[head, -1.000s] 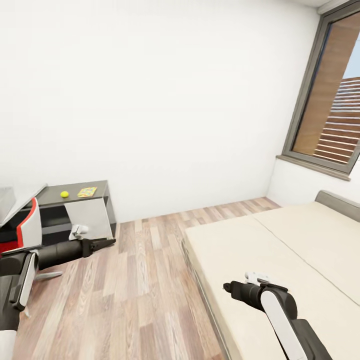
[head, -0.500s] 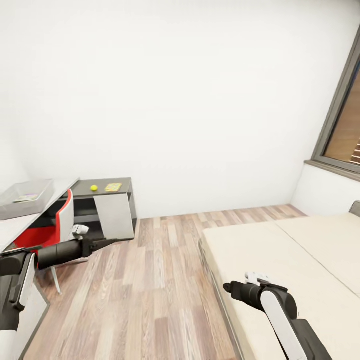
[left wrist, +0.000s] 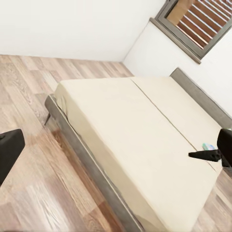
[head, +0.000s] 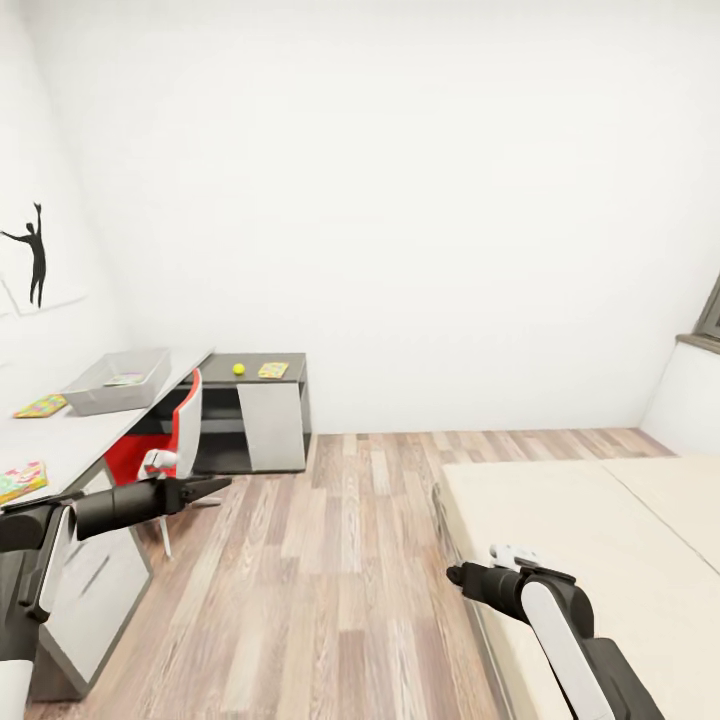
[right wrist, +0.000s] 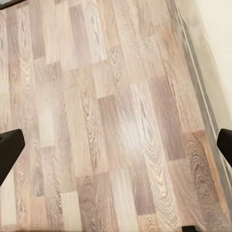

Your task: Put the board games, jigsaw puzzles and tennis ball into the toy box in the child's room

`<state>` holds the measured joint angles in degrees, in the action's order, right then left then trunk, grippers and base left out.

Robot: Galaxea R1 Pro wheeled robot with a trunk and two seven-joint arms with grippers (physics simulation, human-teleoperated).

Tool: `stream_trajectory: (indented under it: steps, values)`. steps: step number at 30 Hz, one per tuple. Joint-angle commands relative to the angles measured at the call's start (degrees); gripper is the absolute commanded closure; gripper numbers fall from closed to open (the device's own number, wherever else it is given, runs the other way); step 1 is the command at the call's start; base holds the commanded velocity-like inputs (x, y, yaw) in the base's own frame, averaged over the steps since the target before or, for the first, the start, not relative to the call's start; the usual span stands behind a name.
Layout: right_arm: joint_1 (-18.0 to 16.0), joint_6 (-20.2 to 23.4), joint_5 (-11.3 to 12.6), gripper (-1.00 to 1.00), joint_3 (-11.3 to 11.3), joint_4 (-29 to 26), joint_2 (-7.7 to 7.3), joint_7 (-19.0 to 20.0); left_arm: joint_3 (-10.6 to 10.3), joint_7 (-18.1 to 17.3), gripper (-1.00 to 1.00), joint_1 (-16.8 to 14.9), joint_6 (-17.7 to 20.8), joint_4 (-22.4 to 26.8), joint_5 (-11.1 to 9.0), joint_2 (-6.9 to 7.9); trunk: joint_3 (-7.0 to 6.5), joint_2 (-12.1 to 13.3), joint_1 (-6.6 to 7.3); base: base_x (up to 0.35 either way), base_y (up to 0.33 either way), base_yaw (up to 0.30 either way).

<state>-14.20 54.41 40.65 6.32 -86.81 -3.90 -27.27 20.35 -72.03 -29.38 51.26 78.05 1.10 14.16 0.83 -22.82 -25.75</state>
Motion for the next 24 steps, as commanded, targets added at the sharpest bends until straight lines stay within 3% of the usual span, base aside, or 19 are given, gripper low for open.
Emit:
stream_trajectory:
  steps: [1, 9, 24]
  values:
    - [0.0, 0.1, 0.6, -1.00, 0.1, -0.1, -0.06, -0.6, 0.0, -0.3, -1.00, -0.1, 0.6, 0.0, 0.1, -0.01, 0.05, -0.1, -0.03, -0.026, 0.000, 0.279]
    - [0.0, 0.1, 0.6, -1.00, 0.0, 0.0, -0.06, -0.6, 0.0, -0.3, -1.00, -0.1, 0.6, 0.0, 0.1, -0.01, -0.18, -0.1, -0.03, -0.092, 0.000, 0.235]
    - [0.0, -1.2, 0.9, -1.00, 0.0, 0.0, -0.08, -0.5, 0.0, -0.3, -1.00, -0.1, 0.6, 0.0, 0.1, -0.01, 0.03, -0.1, -0.03, -0.010, 0.000, 0.024]
